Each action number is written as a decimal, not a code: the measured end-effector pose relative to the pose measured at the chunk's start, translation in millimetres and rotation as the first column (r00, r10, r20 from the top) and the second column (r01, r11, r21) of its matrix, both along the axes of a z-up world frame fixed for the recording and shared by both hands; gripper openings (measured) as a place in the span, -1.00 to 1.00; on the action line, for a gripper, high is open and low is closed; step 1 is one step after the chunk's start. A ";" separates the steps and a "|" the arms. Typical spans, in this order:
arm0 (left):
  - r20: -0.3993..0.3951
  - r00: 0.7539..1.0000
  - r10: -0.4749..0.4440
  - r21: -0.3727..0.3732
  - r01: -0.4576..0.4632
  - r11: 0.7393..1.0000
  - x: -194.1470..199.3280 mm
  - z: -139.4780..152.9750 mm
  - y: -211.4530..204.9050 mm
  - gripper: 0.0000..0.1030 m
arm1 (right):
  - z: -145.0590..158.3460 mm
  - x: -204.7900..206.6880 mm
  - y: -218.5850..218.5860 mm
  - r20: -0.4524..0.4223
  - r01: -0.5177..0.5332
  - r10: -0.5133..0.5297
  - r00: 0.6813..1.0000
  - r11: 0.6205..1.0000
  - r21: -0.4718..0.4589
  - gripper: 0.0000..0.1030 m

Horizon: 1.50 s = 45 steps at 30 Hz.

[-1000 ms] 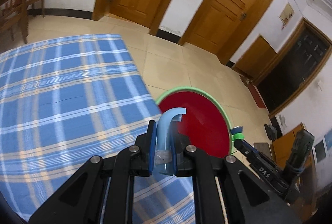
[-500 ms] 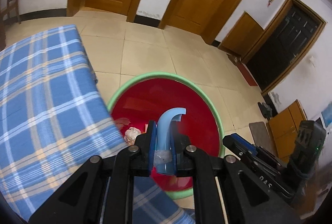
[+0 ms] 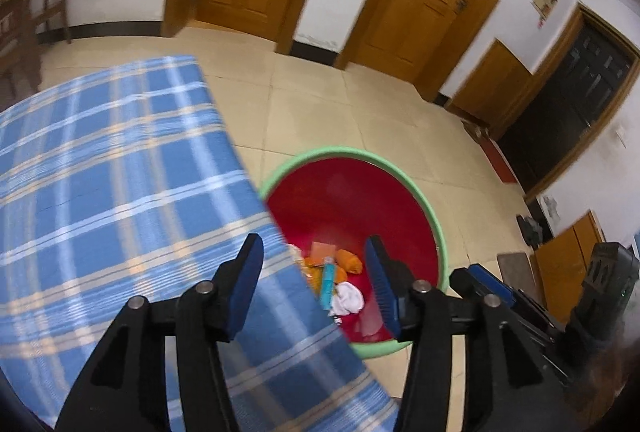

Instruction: Collect trash

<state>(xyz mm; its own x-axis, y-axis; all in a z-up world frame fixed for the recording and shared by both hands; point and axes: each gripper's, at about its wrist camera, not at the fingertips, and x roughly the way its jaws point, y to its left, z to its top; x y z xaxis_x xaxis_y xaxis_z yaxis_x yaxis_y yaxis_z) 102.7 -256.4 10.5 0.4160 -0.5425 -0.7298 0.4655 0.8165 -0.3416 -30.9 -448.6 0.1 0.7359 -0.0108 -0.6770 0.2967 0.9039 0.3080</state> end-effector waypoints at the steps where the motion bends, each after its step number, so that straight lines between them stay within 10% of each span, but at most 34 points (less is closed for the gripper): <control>1: 0.000 1.000 0.017 0.002 -0.017 1.000 -2.7 2.0 10.0 0.04 | 2.6 -0.7 4.7 0.003 -0.005 0.005 1.000 1.000 -0.001 -0.09; 13: 0.030 0.988 0.150 0.017 -0.151 0.988 -28.8 20.2 89.8 0.12 | 36.7 -13.3 66.9 0.049 -0.048 0.050 0.998 0.998 -0.035 0.49; 45: 0.124 0.926 0.357 0.104 -0.370 0.923 -89.7 15.5 191.9 0.39 | 38.2 -40.9 163.5 0.010 -0.077 0.078 0.997 0.995 -0.069 0.62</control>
<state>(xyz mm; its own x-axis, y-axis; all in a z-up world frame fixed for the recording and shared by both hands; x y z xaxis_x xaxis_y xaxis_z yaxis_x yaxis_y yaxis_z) 13.0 -64.5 26.0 0.6421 -0.2489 -0.7251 0.1557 0.9684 -0.1946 -71.8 -285.1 38.3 0.7446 0.0005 -0.6675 0.2214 0.9432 0.2476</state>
